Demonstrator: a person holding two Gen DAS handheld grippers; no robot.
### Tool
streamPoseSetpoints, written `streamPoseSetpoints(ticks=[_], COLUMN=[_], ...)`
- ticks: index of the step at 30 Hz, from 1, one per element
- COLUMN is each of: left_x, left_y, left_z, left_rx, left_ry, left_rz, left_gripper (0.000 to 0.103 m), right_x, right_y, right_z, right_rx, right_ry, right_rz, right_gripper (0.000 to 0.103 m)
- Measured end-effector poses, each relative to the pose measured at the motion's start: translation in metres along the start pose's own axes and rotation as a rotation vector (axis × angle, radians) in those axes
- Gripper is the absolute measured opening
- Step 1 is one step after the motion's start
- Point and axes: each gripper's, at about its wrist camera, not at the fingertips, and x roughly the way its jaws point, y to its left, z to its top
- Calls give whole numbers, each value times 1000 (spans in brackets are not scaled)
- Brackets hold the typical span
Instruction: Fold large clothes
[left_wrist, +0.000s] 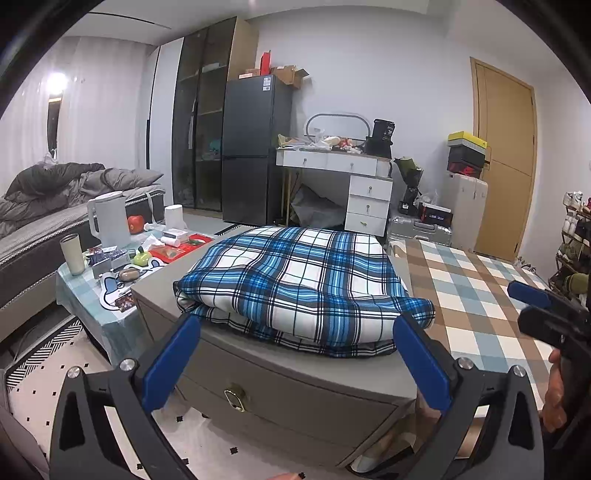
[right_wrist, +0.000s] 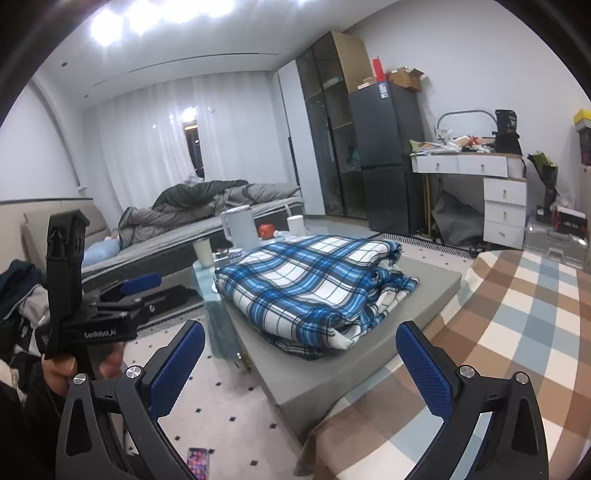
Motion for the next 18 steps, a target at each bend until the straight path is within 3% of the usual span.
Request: streamPoseSetpoints(ticks=[18], left_x=[-9], left_y=[-8], left_z=[-5], left_rx=[13], left_ry=[0], left_rz=[-13], left_gripper=[102], right_x=[3], right_y=[3], right_z=[-2], right_rx=[-9], right_ry=[5], right_rz=[5], right_gripper=[103])
